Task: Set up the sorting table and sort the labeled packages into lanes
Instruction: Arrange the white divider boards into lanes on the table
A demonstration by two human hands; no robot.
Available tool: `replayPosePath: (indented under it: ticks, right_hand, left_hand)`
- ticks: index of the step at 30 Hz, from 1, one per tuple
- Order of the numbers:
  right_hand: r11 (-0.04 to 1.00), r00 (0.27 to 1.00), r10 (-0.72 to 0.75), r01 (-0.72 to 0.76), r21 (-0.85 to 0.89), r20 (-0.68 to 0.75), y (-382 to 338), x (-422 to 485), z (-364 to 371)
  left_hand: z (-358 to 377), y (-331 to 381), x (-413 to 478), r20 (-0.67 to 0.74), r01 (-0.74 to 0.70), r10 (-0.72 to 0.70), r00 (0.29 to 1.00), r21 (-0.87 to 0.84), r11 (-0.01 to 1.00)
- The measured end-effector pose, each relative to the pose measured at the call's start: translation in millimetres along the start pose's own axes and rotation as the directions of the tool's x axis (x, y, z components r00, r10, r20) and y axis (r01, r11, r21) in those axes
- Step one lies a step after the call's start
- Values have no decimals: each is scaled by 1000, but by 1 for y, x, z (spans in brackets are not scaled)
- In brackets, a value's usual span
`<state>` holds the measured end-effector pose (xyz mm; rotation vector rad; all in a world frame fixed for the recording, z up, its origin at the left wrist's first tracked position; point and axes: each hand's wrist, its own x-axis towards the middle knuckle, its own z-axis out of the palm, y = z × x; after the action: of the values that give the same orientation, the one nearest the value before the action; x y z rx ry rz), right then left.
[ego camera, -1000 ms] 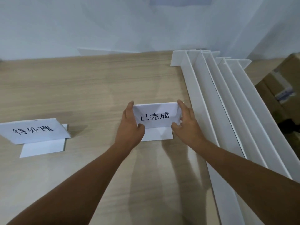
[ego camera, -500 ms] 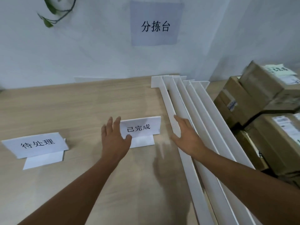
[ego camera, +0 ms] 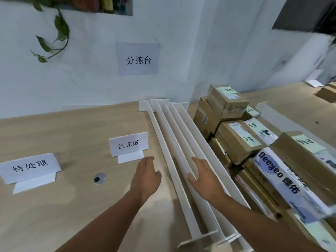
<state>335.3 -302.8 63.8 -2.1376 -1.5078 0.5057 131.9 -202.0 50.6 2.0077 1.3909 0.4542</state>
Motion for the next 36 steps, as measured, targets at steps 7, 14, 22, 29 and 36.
replayPosePath:
  ticks: [7, 14, 22, 29, 36]
  right_hand:
    - [978, 980, 192, -187, -96, 51, 46, 19, 13]
    - [954, 951, 249, -208, -214, 185, 75, 43, 40]
    - [972, 965, 150, -104, -211, 217, 73, 48, 32]
    - [987, 981, 44, -13, -163, 190, 25, 45, 12]
    - [993, 989, 35, -18, -116, 145, 0, 38, 27]
  left_hand:
    - [83, 44, 0, 127, 203, -201, 971, -2, 979]
    - [133, 52, 15, 202, 409, -432, 879, 148, 901]
    - [100, 64, 27, 12, 411, -424, 906, 222, 884]
    - [13, 60, -1, -203, 443, -400, 894, 249, 861]
    - [-44, 0, -43, -362, 487, -398, 843, 203, 849]
